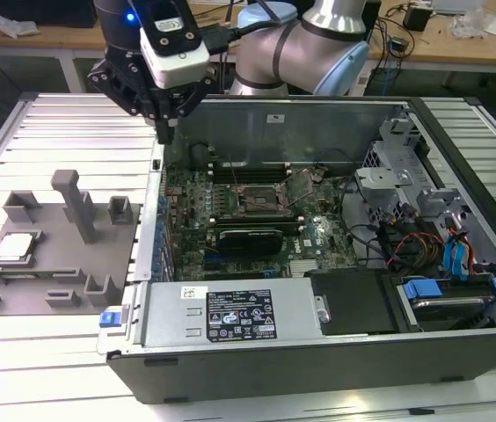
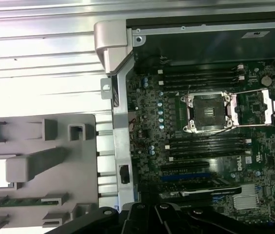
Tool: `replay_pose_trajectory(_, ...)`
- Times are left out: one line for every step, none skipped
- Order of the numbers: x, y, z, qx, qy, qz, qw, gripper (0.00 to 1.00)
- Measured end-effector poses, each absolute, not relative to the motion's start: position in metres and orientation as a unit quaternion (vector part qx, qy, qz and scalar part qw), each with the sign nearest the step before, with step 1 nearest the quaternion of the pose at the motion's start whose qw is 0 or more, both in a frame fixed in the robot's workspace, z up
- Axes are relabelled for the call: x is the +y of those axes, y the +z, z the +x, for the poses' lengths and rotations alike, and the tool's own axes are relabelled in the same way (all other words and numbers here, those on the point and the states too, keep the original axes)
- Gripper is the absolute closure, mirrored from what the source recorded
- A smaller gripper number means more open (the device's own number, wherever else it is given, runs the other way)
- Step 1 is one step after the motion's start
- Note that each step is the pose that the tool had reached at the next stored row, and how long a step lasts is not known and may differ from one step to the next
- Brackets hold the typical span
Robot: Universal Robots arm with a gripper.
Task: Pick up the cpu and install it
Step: 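Reach for the cpu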
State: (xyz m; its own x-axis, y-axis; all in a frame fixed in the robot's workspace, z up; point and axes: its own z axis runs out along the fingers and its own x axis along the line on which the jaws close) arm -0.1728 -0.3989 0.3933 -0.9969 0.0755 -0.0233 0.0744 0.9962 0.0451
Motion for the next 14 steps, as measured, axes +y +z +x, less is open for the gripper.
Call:
replay_pose_trajectory(-0.399, 0.393, -0.175, 0.999, 0.022, 0.038, 0.013, 0.89)
replay_pose_trajectory(-0.399, 0.393, -0.177, 0.999, 0.022, 0.038, 0.013, 0.89)
replay_pose_trajectory(-0.399, 0.393, -0.179, 0.999, 0.022, 0.038, 0.012, 0.89)
replay_pose_trajectory(-0.399, 0.393, -0.18, 0.999, 0.022, 0.038, 0.012, 0.89)
replay_pose_trajectory(-0.399, 0.393, -0.181, 0.999, 0.022, 0.038, 0.012, 0.89)
replay_pose_trajectory(-0.399, 0.393, -0.182, 0.999, 0.022, 0.038, 0.012, 0.89)
replay_pose_trajectory(-0.399, 0.393, -0.183, 0.999, 0.022, 0.038, 0.013, 0.89)
replay_pose_trajectory(-0.399, 0.393, -0.184, 0.999, 0.022, 0.038, 0.013, 0.89)
replay_pose_trajectory(-0.399, 0.393, -0.185, 0.999, 0.022, 0.038, 0.012, 0.89)
replay_pose_trajectory(-0.399, 0.393, -0.186, 0.999, 0.022, 0.038, 0.012, 0.89)
replay_pose_trajectory(-0.399, 0.393, -0.187, 0.999, 0.022, 0.038, 0.012, 0.89)
replay_pose_trajectory(-0.399, 0.393, -0.188, 0.999, 0.022, 0.038, 0.013, 0.89)
replay_pose_trajectory(-0.399, 0.393, -0.19, 0.999, 0.022, 0.038, 0.012, 0.89)
replay_pose_trajectory(-0.399, 0.393, -0.192, 0.999, 0.022, 0.038, 0.012, 0.89)
